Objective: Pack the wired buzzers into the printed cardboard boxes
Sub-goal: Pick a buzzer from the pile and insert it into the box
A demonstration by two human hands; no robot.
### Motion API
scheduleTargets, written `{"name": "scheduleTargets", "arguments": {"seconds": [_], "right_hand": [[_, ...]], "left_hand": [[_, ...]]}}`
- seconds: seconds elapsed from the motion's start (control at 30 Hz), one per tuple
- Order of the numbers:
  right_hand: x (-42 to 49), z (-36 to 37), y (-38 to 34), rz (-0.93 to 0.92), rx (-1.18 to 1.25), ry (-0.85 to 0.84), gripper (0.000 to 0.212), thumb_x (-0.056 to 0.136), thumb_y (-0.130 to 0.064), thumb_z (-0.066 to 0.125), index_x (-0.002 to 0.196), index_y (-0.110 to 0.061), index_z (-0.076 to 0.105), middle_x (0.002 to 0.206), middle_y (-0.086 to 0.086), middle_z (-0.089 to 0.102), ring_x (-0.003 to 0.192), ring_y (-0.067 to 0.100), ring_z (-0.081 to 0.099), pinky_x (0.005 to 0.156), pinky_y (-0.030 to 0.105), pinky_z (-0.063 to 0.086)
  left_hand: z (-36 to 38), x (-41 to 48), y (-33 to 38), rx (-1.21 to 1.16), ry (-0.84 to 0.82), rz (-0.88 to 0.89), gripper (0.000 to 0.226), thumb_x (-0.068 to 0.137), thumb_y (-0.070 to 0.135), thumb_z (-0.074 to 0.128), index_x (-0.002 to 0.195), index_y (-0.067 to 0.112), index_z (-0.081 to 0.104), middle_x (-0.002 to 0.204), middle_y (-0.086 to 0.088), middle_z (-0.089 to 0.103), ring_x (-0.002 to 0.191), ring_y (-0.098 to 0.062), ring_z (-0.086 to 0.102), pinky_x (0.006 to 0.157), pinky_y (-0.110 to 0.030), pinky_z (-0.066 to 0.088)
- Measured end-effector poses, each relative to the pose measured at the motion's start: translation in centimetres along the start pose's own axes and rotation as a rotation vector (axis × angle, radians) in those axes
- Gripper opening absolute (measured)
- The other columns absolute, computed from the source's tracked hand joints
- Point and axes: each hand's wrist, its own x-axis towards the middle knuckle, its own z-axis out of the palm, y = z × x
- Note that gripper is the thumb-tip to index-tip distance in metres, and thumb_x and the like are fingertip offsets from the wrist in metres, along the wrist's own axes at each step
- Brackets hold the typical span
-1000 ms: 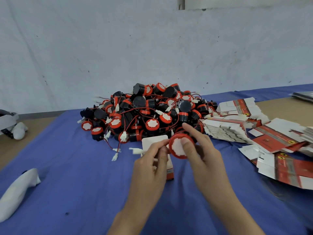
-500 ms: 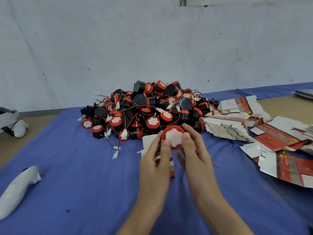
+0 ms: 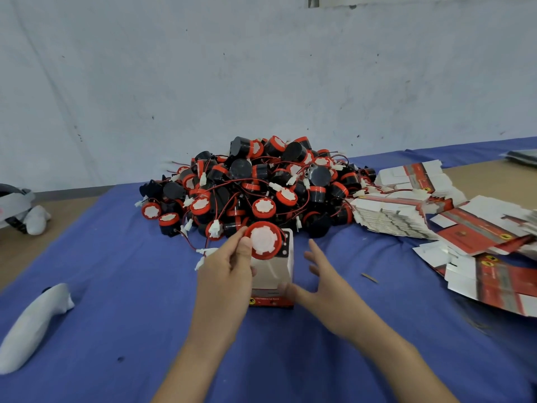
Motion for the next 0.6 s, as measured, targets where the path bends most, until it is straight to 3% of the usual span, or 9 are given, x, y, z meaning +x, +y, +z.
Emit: {"name": "scheduleTargets", "arguments": {"seconds": [0.07, 0.17, 0.23, 0.27, 0.33, 0.4, 0.5, 0.6], "right_hand": [[0.2, 0.6, 0.2, 0.004, -0.057, -0.014, 0.13, 0.057, -0.081, 0.066, 0.159, -0.041, -0.004, 0.162, -0.023, 0.023, 0.148, 0.005, 0.027, 0.115, 0.027, 0.033], [0.4, 1.2, 0.6, -0.058, -0.187, 0.019, 0.101, 0.081, -0.06, 0.074, 0.159, -0.038, 0.015, 0.151, -0.02, 0.043, 0.141, 0.009, 0.039, 0.115, 0.035, 0.038], [0.4, 1.3, 0.7, -0.12, -0.218, 0.057, 0.07, 0.085, -0.051, 0.075, 0.141, -0.056, 0.033, 0.132, -0.03, 0.048, 0.127, 0.002, 0.047, 0.104, 0.029, 0.045], [0.3, 1.4, 0.5, -0.136, -0.225, 0.075, 0.064, 0.085, -0.049, 0.075, 0.128, -0.067, 0.031, 0.124, -0.035, 0.046, 0.12, -0.003, 0.047, 0.097, 0.021, 0.045], [0.0, 1.6, 0.2, -0.185, -0.236, 0.102, 0.069, 0.086, -0.045, 0.074, 0.115, -0.082, 0.023, 0.119, -0.043, 0.039, 0.114, -0.013, 0.045, 0.083, 0.01, 0.044], [-0.1, 1.9, 0.0, -0.237, -0.257, 0.118, 0.072, 0.087, -0.044, 0.072, 0.113, -0.085, 0.019, 0.118, -0.046, 0.035, 0.112, -0.019, 0.043, 0.08, 0.003, 0.041], [-0.3, 2.3, 0.0, -0.27, -0.263, 0.122, 0.063, 0.086, -0.051, 0.069, 0.12, -0.077, 0.025, 0.121, -0.043, 0.036, 0.114, -0.018, 0.042, 0.085, -0.002, 0.035], [-0.4, 2.6, 0.3, -0.251, -0.253, 0.109, 0.061, 0.087, -0.05, 0.069, 0.131, -0.063, 0.029, 0.12, -0.04, 0.04, 0.11, -0.014, 0.049, 0.081, 0.003, 0.041]], "left_hand": [[0.0, -0.3, 0.1, 0.136, 0.0, 0.03, 0.033, 0.105, 0.036, 0.043, 0.13, 0.035, 0.065, 0.068, 0.011, 0.065, 0.069, -0.003, 0.062, 0.059, -0.011, 0.046], [0.0, -0.6, 0.2, 0.348, 0.005, 0.057, 0.038, 0.105, 0.038, 0.039, 0.134, 0.032, 0.062, 0.075, 0.016, 0.06, 0.071, -0.007, 0.059, 0.058, -0.015, 0.043], [-0.1, -0.7, 0.0, 0.464, -0.01, 0.056, 0.04, 0.105, 0.038, 0.036, 0.135, 0.03, 0.061, 0.075, 0.01, 0.057, 0.068, -0.011, 0.054, 0.054, -0.02, 0.039], [-0.2, -0.7, 0.0, 0.516, -0.009, 0.059, 0.04, 0.105, 0.037, 0.036, 0.135, 0.03, 0.061, 0.073, 0.007, 0.055, 0.064, -0.013, 0.052, 0.052, -0.023, 0.035], [-0.3, -0.7, 0.1, 0.633, -0.007, 0.083, 0.039, 0.106, 0.037, 0.034, 0.132, 0.029, 0.061, 0.069, 0.008, 0.051, 0.059, -0.011, 0.048, 0.049, -0.023, 0.031], [-0.2, -0.7, 0.0, 0.753, -0.038, 0.113, 0.037, 0.106, 0.034, 0.032, 0.128, 0.03, 0.061, 0.07, 0.009, 0.051, 0.058, -0.008, 0.046, 0.048, -0.023, 0.032], [0.6, -0.6, -0.8, 0.769, -0.123, 0.071, 0.032, 0.106, 0.032, 0.033, 0.114, 0.026, 0.064, 0.08, 0.007, 0.06, 0.068, -0.01, 0.055, 0.061, -0.031, 0.049], [1.3, -0.2, -2.0, 0.802, -0.2, 0.017, 0.029, 0.106, 0.024, 0.034, 0.101, 0.022, 0.063, 0.086, 0.003, 0.063, 0.077, -0.019, 0.062, 0.069, -0.038, 0.054]]}}
